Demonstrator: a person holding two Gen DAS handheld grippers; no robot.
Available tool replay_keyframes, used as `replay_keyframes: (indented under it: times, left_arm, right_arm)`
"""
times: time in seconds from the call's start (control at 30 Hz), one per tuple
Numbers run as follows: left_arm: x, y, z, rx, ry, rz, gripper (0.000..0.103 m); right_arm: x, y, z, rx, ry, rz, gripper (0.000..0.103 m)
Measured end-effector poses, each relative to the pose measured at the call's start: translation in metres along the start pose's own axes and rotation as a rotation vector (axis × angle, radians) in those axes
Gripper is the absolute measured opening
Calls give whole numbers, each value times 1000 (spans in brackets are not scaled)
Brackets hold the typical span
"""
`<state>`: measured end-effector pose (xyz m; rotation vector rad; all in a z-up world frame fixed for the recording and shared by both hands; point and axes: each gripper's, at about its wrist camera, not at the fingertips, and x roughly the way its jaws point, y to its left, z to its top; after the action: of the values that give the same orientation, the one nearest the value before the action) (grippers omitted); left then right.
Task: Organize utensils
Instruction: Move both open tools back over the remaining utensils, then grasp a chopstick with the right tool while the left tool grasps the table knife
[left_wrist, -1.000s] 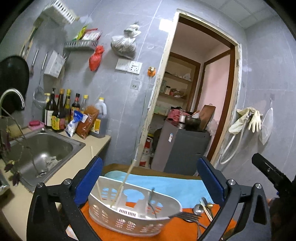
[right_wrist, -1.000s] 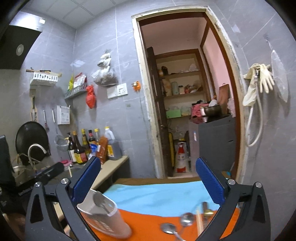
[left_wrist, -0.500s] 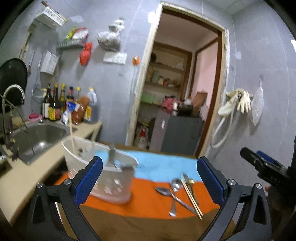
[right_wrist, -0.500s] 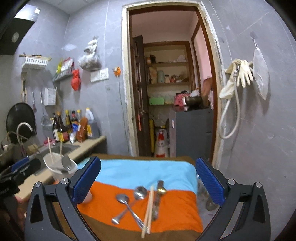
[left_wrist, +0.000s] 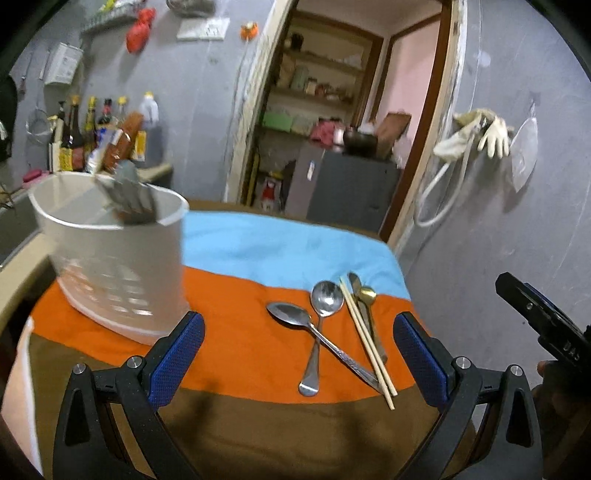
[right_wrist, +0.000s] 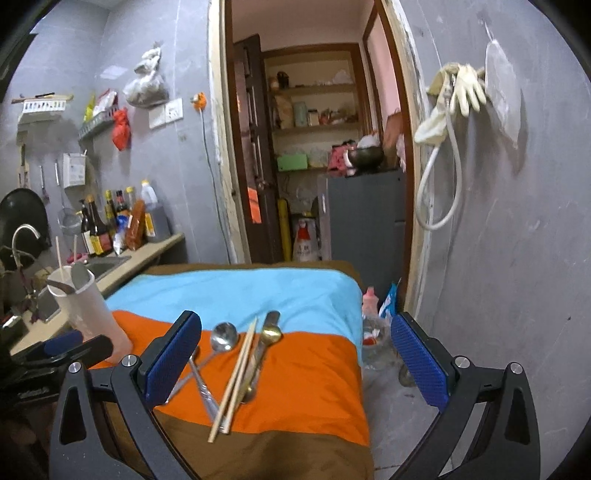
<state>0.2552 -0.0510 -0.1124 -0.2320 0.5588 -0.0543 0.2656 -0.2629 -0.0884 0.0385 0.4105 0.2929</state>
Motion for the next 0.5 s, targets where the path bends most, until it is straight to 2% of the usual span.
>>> replay_keyframes:
  times: [0.17,0.37,0.5]
  left_arm:
    - [43,4,1,-31,99,4,100]
    - [74,15,6,-91,178,-10,99]
    - [88,21,11,-131,212,-32,97]
  right_arm:
    - [26,-13,-8,30,49,29,103]
    - [61,-21,-14,46,120,98,103]
    - [83,-22,-16,66,185,155,93]
